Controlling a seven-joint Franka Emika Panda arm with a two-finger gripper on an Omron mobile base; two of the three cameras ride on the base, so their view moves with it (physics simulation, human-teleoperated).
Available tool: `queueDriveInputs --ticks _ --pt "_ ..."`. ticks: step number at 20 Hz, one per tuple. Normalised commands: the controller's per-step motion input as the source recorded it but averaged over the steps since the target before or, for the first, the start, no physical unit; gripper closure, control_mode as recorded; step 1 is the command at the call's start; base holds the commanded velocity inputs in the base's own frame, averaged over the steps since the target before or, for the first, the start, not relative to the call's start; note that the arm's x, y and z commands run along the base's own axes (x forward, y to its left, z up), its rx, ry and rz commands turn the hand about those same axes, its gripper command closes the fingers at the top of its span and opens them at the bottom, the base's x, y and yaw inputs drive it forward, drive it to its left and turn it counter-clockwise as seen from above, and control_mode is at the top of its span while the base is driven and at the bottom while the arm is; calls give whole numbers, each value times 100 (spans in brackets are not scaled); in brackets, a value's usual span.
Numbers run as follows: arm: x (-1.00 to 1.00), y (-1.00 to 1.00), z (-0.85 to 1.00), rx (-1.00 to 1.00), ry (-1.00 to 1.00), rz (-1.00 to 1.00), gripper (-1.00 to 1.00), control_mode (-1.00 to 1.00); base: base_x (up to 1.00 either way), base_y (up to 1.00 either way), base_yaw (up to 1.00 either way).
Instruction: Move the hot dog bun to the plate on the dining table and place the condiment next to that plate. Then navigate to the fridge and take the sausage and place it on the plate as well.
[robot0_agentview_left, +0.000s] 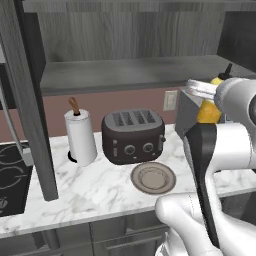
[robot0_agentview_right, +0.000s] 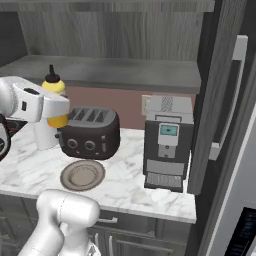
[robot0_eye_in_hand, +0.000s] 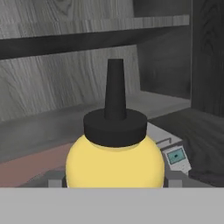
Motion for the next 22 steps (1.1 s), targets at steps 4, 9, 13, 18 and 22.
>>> queueDriveInputs --ticks 4,9,13,18,22 --pt "-25 17 0 -4 -6 0 100 100 -30 18 0" --pt "0 0 0 0 0 0 100 100 -76 52 -1" --pt "0 0 0 0 0 0 100 100 -87 52 -13" --pt "0 0 0 0 0 0 100 100 -82 48 -38" --pt "0 0 0 0 0 0 100 100 -65 22 -68"
